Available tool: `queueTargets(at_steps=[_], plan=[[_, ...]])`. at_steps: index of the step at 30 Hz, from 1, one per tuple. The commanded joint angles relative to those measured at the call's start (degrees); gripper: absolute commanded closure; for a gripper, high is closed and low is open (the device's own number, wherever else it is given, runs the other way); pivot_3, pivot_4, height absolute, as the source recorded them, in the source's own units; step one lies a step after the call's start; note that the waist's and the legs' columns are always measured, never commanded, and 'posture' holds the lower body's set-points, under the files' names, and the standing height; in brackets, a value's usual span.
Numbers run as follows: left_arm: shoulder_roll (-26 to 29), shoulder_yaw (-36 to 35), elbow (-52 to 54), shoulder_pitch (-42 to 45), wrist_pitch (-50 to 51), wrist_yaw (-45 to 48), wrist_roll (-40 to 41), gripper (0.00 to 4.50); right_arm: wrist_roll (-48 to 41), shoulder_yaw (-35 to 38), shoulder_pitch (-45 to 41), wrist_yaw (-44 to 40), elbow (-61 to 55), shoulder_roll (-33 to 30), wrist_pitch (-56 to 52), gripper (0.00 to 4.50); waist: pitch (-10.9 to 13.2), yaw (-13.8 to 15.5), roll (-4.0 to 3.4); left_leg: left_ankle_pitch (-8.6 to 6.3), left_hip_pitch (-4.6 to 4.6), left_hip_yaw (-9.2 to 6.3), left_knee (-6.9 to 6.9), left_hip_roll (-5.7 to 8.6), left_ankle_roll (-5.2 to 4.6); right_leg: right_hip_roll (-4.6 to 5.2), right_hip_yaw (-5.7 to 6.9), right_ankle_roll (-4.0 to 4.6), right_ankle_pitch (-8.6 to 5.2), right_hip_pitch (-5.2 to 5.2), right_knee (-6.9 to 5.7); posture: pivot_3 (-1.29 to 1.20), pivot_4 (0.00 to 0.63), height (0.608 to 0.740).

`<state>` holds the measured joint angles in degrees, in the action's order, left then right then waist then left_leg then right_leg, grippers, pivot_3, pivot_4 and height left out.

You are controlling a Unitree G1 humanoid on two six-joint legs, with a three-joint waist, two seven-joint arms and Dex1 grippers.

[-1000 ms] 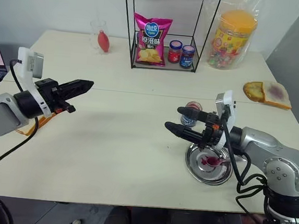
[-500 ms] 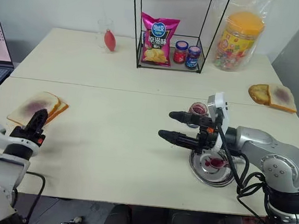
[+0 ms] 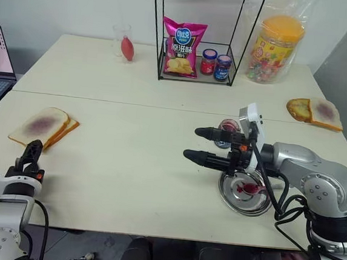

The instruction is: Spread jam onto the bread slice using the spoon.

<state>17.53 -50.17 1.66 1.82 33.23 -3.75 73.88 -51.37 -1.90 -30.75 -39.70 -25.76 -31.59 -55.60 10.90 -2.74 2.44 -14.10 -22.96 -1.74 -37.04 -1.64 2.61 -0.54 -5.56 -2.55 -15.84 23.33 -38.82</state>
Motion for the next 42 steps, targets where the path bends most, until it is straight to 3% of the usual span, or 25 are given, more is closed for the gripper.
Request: queueTargets(at_steps=[1,12,23,39,42], plan=[[1.28,1.07,-2.45,1.06,-0.24,1.78,-0.32,0.04,-0.51,1.24,-0.83,-0.01,-1.14,-0.71,0.14,0.00,0.00,-0.02,0.00,0.00,0.00,0.01,0.00,0.00,0.00,0.00,0.00,0.00,0.00,0.00,0.00,0.00,0.150,0.740],[4.40,0.04,-7.27,4.54,-1.64,3.20,-0.36,0.04,-0.98,1.87,-0.14,0.37,-1.55,-0.90,0.41,0.00,0.00,-0.14,0.00,0.00,0.01,0.01,0.03,-0.02,0.00,0.00,0.00,0.02,0.01,0.00,0.02,0.00,0.150,0.740],[5.89,-1.38,-5.55,5.47,-3.51,4.56,0.75,0.04,-1.48,1.72,-0.45,1.27,-2.09,-0.43,0.00,0.00,0.00,-0.16,0.01,0.00,-0.01,-0.01,0.03,-0.04,0.00,-0.01,0.01,0.02,0.01,0.00,0.02,0.00,0.150,0.740],[10.24,0.49,-22.87,14.15,-5.17,10.11,-7.13,0.04,-2.62,2.46,-1.22,3.05,-2.56,-0.98,-1.05,0.00,0.01,-0.09,0.00,0.00,0.01,-0.12,0.02,-0.04,0.00,-0.06,0.10,0.00,0.00,0.00,-0.06,0.00,0.150,0.740],[10.17,0.11,-22.76,14.30,-4.93,10.02,-7.35,0.46,-3.40,2.96,-0.65,4.18,-3.37,-0.73,-1.39,0.00,0.01,-0.11,0.00,0.00,0.02,-0.13,0.02,-0.06,0.00,-0.07,0.08,-0.01,0.00,0.00,-0.07,0.00,0.150,0.740]])
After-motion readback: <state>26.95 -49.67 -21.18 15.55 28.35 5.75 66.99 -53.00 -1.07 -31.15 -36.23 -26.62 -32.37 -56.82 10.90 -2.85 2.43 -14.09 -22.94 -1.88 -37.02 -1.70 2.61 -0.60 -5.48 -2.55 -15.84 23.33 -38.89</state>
